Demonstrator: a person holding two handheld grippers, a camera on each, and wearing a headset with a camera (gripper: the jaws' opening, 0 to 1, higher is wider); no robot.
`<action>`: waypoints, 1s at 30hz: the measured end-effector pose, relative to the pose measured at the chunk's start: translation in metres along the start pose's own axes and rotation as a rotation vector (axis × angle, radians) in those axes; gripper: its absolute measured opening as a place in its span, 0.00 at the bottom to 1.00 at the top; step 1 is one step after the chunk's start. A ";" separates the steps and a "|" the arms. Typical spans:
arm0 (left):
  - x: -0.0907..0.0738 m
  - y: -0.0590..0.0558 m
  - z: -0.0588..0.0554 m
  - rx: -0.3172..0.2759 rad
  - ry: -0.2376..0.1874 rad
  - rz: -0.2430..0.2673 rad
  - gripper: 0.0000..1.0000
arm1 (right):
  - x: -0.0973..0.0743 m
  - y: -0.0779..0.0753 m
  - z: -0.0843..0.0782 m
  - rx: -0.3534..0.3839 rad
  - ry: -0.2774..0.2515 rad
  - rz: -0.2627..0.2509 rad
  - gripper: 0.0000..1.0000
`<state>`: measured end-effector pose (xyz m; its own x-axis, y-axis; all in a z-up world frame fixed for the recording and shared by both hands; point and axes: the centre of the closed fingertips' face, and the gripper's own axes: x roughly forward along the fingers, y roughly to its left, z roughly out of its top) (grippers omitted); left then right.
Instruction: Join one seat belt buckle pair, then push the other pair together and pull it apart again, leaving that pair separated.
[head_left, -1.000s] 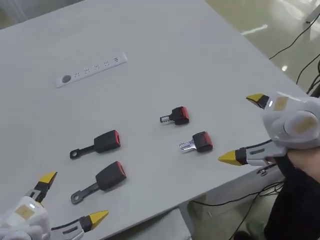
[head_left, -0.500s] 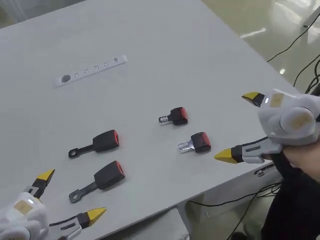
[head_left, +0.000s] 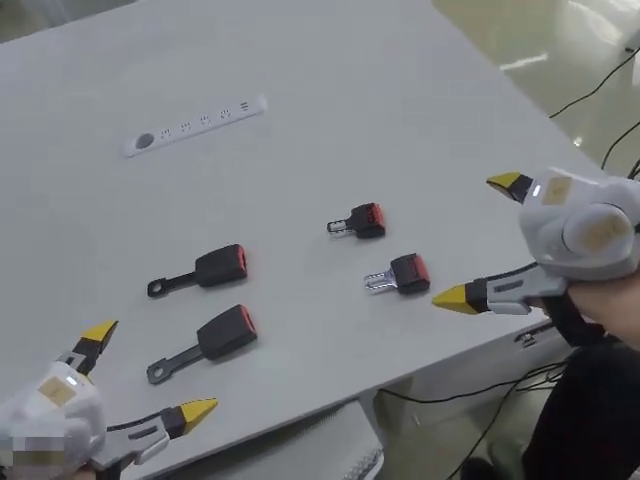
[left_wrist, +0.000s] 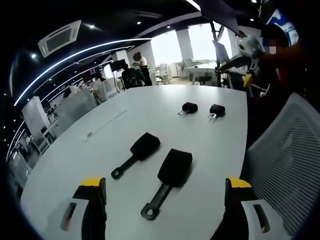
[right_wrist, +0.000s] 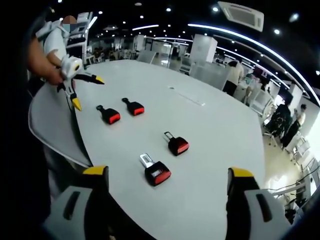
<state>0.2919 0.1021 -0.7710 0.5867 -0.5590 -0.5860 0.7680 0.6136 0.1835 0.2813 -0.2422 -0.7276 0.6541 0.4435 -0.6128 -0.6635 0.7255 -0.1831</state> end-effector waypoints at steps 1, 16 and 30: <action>0.000 -0.002 0.000 0.006 0.000 -0.010 1.00 | 0.000 0.001 0.000 -0.004 0.000 0.000 0.99; 0.005 -0.003 0.001 0.007 0.004 -0.042 1.00 | 0.002 -0.004 0.004 -0.020 0.005 -0.001 0.98; 0.015 -0.003 0.001 0.016 0.021 -0.086 1.00 | 0.012 -0.004 0.008 -0.047 0.027 0.028 0.95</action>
<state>0.2986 0.0911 -0.7798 0.5129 -0.5970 -0.6169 0.8193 0.5550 0.1442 0.2945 -0.2363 -0.7281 0.6254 0.4486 -0.6385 -0.6983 0.6869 -0.2014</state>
